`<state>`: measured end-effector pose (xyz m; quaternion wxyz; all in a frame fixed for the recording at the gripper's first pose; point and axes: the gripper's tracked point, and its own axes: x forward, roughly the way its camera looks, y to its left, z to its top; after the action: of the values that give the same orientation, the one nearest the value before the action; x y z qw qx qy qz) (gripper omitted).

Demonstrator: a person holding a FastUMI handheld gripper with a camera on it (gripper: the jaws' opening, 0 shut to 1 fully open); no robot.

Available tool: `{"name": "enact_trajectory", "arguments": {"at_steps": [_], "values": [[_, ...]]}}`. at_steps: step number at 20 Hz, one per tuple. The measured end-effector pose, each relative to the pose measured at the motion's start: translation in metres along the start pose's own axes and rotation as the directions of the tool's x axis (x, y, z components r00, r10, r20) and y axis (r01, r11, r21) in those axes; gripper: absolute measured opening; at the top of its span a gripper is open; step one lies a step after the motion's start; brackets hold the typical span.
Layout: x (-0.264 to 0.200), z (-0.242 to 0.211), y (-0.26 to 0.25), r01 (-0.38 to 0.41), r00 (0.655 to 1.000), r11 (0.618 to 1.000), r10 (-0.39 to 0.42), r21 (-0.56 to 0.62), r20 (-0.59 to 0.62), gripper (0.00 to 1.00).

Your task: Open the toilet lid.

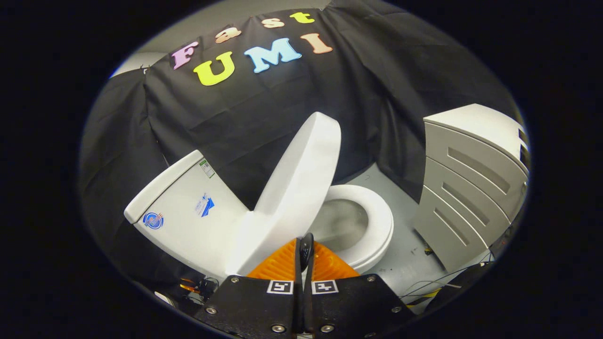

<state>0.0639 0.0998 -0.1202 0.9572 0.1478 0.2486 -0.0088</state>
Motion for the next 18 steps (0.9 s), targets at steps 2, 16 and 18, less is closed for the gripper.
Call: {"name": "enact_trajectory", "arguments": {"at_steps": [2, 16, 18], "values": [[-0.003, 0.002, 0.007, 0.02, 1.0, 0.997, -0.019, -0.07, 0.018, 0.0], [-0.019, 0.029, 0.062, 0.035, 0.993, 0.968, -0.007, -0.247, 0.115, 0.0], [-0.021, 0.031, 0.07, 0.035, 0.992, 0.962, 0.0, -0.272, 0.126, 0.0]]}}
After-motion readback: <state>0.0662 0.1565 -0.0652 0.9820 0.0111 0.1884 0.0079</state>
